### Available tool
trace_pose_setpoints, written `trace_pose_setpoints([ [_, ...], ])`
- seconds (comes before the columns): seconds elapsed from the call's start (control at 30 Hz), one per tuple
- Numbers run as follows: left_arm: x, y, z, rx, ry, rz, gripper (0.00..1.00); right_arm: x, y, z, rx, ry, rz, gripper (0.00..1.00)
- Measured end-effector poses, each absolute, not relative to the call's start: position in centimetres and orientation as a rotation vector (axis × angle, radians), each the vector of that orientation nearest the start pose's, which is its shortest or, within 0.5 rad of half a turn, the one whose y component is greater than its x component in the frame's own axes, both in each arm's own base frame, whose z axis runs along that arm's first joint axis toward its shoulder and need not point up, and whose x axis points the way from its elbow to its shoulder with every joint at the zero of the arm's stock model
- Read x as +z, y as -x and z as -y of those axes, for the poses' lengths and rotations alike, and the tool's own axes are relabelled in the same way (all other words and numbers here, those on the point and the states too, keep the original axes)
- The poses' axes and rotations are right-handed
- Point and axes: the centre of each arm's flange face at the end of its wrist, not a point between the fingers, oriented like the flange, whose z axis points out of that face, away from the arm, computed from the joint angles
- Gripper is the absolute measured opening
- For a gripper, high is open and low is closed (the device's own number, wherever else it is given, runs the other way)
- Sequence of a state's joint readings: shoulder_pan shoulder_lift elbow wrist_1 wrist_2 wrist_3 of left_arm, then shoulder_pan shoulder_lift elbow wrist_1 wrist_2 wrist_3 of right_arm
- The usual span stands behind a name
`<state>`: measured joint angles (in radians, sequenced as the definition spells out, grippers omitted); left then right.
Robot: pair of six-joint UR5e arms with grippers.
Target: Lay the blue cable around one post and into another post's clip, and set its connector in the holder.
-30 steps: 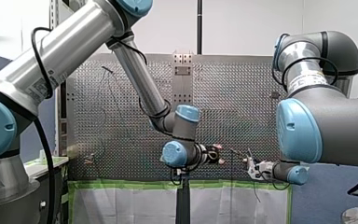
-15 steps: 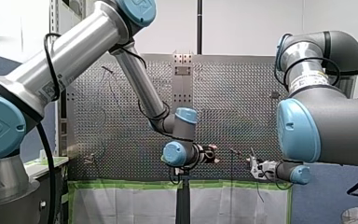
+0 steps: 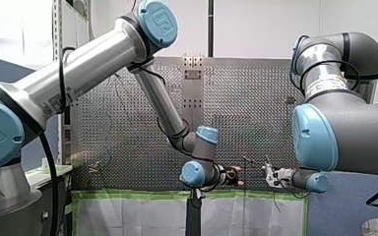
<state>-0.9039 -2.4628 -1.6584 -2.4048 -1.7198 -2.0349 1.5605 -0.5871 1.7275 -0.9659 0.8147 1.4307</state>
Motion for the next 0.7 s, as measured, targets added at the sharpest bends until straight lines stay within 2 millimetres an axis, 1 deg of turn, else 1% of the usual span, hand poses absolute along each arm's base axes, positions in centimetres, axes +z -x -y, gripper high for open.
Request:
trace_pose_setpoints([
  [0.23,-3.7,-30.9,56.8,-0.832,-0.252,-1.879,1.00,-7.0,-19.2,57.5,1.614,-1.857,0.806,0.00],
  [0.57,-7.0,-35.2,56.8,-0.771,-0.185,-1.862,1.00,-7.0,-18.7,57.6,1.600,-1.854,0.824,0.00],
  [0.7,-8.1,-36.5,56.9,-0.763,-0.168,-1.846,1.00,-7.1,-18.6,57.6,1.599,-1.856,0.829,0.00],
])
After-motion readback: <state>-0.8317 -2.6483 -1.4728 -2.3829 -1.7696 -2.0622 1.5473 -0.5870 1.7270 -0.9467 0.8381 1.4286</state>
